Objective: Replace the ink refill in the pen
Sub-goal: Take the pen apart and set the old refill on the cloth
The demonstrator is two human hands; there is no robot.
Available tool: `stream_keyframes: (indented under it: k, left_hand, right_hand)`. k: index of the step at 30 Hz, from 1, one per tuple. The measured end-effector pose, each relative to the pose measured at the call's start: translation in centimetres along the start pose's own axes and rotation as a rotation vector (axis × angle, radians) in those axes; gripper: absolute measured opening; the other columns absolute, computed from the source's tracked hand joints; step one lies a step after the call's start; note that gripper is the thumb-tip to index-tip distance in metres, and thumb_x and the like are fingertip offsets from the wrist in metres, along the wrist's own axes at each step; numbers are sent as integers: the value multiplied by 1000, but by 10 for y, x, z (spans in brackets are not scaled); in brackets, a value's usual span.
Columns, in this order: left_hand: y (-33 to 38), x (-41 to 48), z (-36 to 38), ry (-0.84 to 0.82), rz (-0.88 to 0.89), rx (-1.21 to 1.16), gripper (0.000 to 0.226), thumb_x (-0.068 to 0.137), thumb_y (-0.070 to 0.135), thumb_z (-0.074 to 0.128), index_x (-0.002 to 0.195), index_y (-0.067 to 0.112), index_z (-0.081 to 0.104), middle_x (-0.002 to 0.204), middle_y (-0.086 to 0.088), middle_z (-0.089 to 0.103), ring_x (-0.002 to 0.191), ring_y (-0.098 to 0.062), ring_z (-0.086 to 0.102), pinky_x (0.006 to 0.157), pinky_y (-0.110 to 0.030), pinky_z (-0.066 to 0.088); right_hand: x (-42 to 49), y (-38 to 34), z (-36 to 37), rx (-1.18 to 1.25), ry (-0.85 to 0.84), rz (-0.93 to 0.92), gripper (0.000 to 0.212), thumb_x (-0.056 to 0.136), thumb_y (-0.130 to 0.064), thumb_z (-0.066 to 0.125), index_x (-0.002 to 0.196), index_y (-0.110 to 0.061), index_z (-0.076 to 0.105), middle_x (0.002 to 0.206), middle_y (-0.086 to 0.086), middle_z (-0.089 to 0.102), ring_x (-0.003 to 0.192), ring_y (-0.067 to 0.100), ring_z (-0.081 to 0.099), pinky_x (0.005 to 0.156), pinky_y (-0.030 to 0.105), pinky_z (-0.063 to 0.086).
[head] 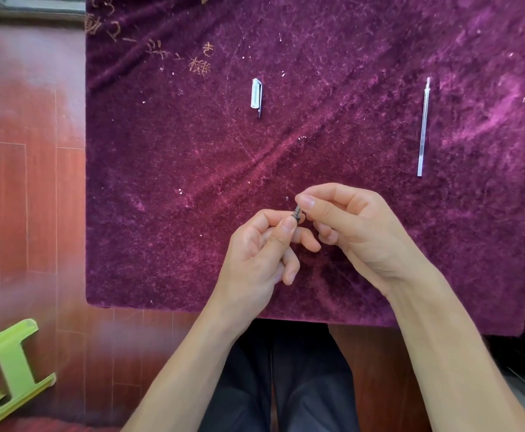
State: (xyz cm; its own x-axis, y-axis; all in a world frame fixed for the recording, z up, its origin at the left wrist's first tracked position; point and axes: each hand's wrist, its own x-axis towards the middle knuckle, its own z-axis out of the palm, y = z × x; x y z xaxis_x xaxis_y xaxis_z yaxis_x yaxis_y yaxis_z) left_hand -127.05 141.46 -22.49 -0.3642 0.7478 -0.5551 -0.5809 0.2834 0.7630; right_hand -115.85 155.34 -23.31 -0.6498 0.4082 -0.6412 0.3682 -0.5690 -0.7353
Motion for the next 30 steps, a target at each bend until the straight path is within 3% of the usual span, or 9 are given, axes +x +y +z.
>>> stream_keyframes:
  k: [8, 16, 22, 30]
  left_hand:
    - [3, -1, 0, 17, 2, 61, 18, 107, 16, 46, 104, 6, 60, 85, -7, 75, 41, -3, 52, 42, -14, 35]
    - [3, 1, -4, 47, 8, 114, 14, 108, 18, 47, 104, 12, 60, 85, -8, 75, 45, -7, 53, 45, -15, 39]
    - [10, 7, -8, 79, 20, 92, 13, 107, 19, 48, 106, 11, 59, 84, -8, 75, 46, -9, 53, 48, -21, 40]
    - [21, 19, -15, 126, 44, 58, 14, 105, 24, 52, 106, 13, 60, 84, -5, 75, 47, -8, 53, 48, -18, 42]
  right_hand:
    - [2, -1, -2, 4, 6, -16, 10, 97, -28, 78, 99, -20, 84, 78, -12, 73, 67, 3, 50, 62, 17, 47]
    - [12, 1, -2, 75, 52, -6, 19, 92, -33, 79, 102, -18, 85, 73, -12, 60, 65, 5, 48, 61, 17, 44]
    - [26, -10, 4, 146, 113, -54, 11, 94, -26, 79, 99, -19, 86, 82, -6, 75, 59, 2, 54, 59, 14, 47]
    - [76, -52, 10, -79, 322, -240, 7, 94, -20, 79, 100, -18, 82, 91, 3, 85, 54, 5, 56, 60, 15, 50]
